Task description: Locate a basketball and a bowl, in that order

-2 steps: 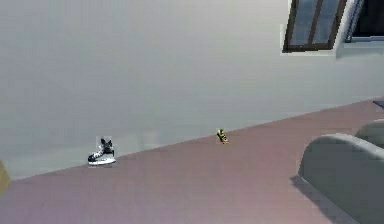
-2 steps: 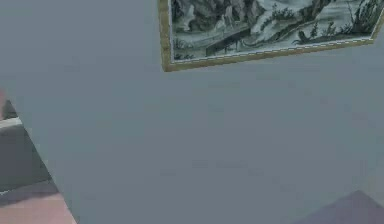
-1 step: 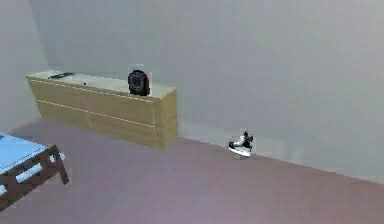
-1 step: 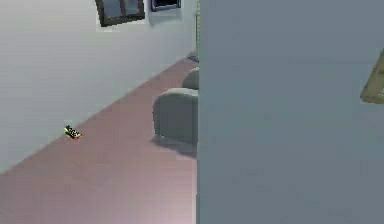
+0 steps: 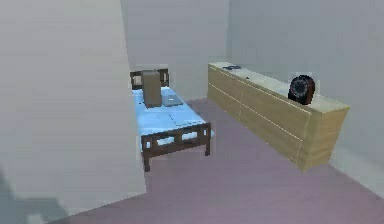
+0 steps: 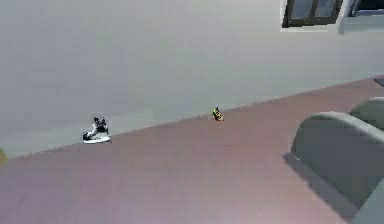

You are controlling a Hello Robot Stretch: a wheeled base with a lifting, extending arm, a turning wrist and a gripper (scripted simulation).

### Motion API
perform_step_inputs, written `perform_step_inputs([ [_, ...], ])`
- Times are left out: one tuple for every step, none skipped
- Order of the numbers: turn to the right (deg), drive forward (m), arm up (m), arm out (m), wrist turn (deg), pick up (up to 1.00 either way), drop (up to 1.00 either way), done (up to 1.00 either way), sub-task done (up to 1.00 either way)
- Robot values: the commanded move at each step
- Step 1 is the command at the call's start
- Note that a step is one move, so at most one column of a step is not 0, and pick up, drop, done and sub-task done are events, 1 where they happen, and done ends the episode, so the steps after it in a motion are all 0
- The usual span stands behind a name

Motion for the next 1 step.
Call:
perform_step_inputs([
  [-21.0, 0.0, 0.0, 0.0, 0.0, 0.0, 0.0, 0.0, 0.0],
])
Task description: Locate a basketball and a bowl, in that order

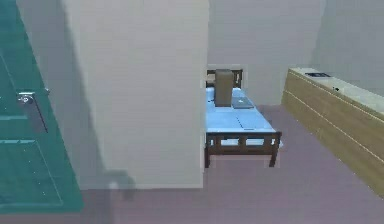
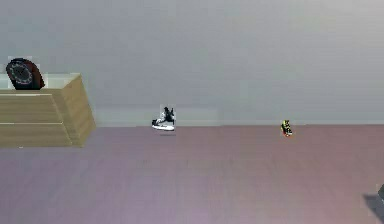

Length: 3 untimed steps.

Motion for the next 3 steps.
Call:
perform_step_inputs([
  [0.0, 0.15, 0.0, 0.0, 0.0, 0.0, 0.0, 0.0, 0.0],
  [45.0, 0.0, 0.0, 0.0, 0.0, 0.0, 0.0, 0.0, 0.0],
  [42.0, 0.0, 0.0, 0.0, 0.0, 0.0, 0.0, 0.0, 0.0],
])
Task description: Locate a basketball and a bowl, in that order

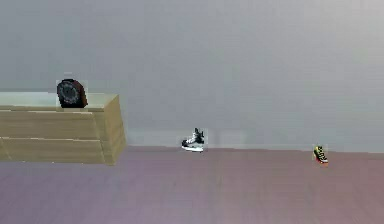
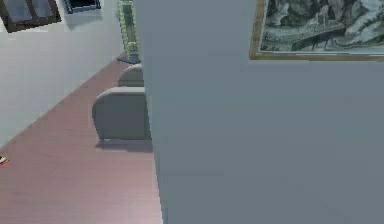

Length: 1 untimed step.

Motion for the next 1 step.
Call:
perform_step_inputs([
  [0.0, 0.45, 0.0, 0.0, 0.0, 0.0, 0.0, 0.0, 0.0],
])
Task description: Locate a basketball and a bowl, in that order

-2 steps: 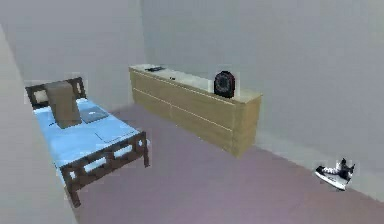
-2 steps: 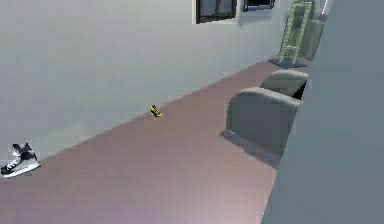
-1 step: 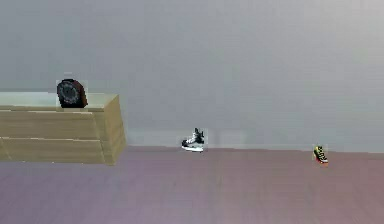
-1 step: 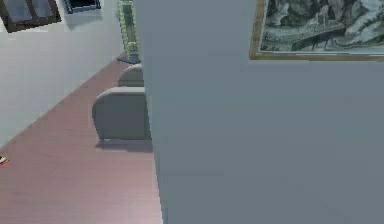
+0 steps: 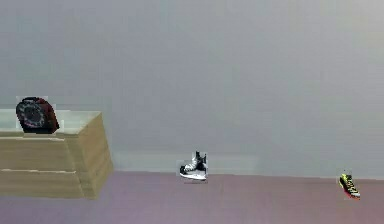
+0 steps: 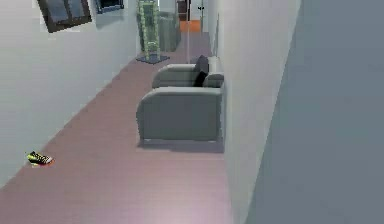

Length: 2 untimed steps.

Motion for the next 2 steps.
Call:
perform_step_inputs([
  [45.0, 0.0, 0.0, 0.0, 0.0, 0.0, 0.0, 0.0, 0.0],
  [3.0, 0.0, 0.0, 0.0, 0.0, 0.0, 0.0, 0.0, 0.0],
])
